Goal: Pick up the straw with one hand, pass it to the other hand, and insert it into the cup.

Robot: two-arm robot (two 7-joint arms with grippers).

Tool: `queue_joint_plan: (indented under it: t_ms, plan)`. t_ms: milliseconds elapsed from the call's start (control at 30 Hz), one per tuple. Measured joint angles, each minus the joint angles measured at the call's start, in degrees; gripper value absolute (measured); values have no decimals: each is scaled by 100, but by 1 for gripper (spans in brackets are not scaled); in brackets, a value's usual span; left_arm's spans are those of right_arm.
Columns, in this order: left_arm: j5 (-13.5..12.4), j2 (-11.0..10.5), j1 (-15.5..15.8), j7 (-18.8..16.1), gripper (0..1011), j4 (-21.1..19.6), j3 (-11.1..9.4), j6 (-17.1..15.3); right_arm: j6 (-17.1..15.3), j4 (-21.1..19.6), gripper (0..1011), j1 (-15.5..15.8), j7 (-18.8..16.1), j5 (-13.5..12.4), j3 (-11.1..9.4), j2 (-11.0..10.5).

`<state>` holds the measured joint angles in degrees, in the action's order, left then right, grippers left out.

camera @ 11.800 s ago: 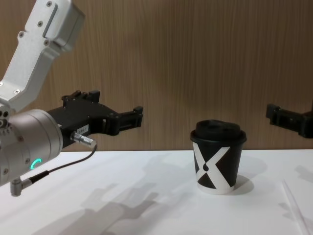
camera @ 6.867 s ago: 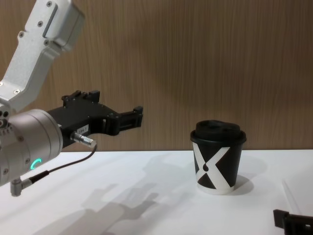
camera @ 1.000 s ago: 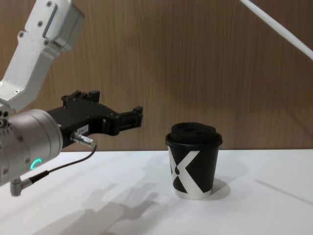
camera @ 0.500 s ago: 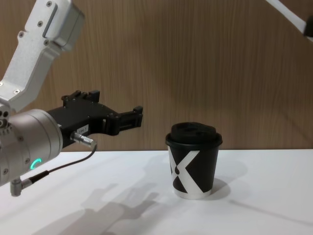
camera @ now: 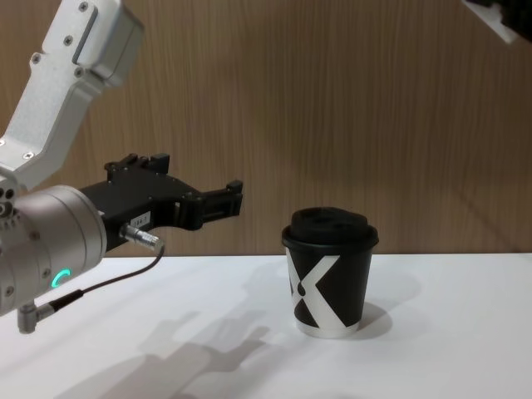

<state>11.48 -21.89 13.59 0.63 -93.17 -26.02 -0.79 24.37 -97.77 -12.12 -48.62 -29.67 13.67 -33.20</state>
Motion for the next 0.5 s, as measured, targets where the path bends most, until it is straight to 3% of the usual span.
queue_joint_plan:
  t_ms: [500]
  plan:
    - [0, 0, 0, 0, 1003, 0, 0, 0, 122, 90, 0, -315, -370, -233, 246, 79]
